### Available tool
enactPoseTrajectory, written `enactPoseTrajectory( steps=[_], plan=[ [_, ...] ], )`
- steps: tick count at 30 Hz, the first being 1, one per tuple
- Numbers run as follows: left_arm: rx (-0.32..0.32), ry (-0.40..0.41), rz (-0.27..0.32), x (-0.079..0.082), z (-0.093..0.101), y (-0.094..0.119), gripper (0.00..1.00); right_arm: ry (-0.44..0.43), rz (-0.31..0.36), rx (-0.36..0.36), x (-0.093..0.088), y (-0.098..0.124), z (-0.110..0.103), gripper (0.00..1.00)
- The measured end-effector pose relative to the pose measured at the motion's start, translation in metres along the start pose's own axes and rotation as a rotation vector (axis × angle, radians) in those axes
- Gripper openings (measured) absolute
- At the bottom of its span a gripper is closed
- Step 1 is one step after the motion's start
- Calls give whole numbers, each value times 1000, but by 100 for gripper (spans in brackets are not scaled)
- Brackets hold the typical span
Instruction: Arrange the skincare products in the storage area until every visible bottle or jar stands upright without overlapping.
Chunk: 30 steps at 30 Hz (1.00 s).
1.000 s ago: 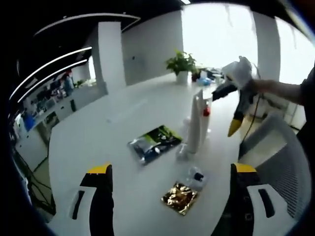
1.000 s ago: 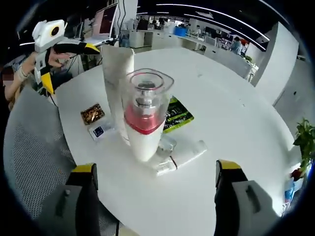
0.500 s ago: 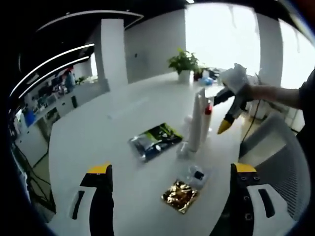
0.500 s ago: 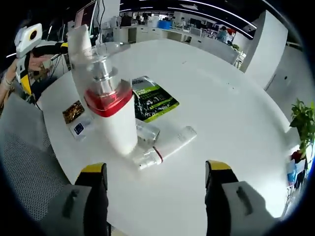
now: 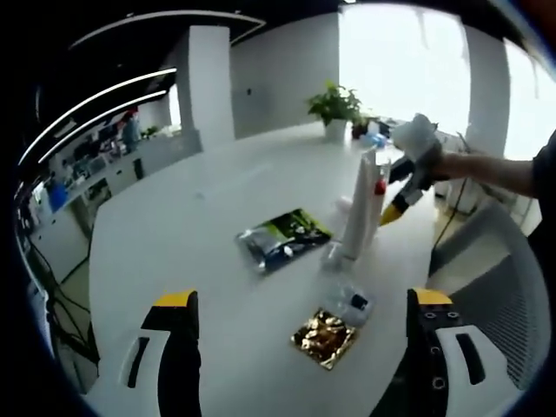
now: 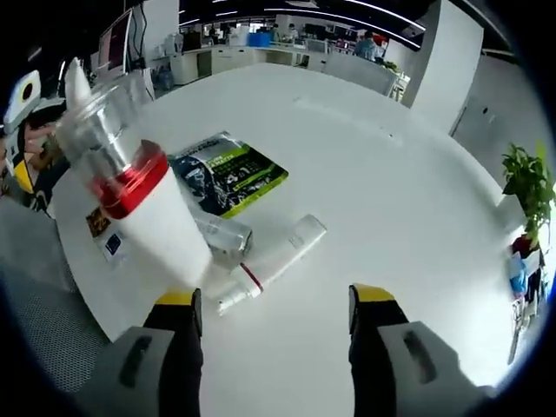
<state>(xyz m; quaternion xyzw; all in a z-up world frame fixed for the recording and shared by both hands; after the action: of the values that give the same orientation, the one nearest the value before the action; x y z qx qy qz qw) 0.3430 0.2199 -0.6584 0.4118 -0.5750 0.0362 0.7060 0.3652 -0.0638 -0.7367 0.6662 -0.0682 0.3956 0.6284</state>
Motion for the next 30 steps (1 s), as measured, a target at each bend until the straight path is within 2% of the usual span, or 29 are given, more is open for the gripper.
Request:
enactPoseTrajectory(
  steps=[6, 8, 13, 22, 30],
  plan=[
    [1, 1, 0, 2, -1, 1, 97, -32, -3, -4, 3, -9, 3, 66],
    [23, 0, 13, 4, -5, 1, 97, -39, -11, 1, 3, -13, 2, 66],
    [21, -1, 0, 2, -6, 1, 97, -13, -30, 5, 0, -14, 2, 63],
    [13, 5, 4, 1, -5, -1, 96, 6, -49, 33, -12, -13, 2, 50],
    [10, 8, -4, -2, -4, -2, 95, -10, -49, 59, -16, -18, -2, 47]
  ],
)
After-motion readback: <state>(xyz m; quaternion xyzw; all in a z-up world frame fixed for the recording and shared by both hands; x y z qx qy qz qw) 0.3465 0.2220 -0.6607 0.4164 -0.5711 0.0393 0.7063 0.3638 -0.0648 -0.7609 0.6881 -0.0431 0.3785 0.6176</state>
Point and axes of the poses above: the point that each gripper's makers call its tool centre point, and the gripper's own axes: y roughly backward along the fingers, z roughly to its right, x roughly out of its top, the point moved 1 cm from there along y, roughly backward along the fingers
